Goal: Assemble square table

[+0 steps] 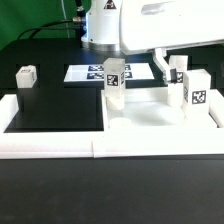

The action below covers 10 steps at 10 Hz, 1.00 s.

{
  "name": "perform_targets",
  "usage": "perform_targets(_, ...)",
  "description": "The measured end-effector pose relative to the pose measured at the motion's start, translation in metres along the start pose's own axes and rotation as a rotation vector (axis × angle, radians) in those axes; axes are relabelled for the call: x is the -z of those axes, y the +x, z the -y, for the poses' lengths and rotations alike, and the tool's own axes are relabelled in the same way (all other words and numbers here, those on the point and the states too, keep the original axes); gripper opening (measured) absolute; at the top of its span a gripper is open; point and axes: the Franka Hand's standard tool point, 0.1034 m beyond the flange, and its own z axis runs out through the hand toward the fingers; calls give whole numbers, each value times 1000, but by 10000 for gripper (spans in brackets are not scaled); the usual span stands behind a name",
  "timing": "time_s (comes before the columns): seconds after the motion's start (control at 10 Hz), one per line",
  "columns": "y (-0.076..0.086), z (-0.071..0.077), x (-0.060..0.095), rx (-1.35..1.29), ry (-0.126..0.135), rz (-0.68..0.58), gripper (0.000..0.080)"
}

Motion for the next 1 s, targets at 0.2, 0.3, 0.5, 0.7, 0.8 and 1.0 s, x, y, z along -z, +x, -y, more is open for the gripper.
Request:
perform_targets(0.2, -1, -1, -5, -17, 17, 99, 649)
perform_targets(0.3, -14, 2, -8, -30, 32, 197, 649)
perform_targets(0.5, -30, 9, -16, -52, 44, 292, 649)
perform_targets(0.7, -33, 9, -17, -57, 45, 302, 649)
perform_targets(0.8, -33, 9, -17, -57, 44, 303, 649)
perform_targets(1.0, -34, 9, -17, -58, 44, 303, 388)
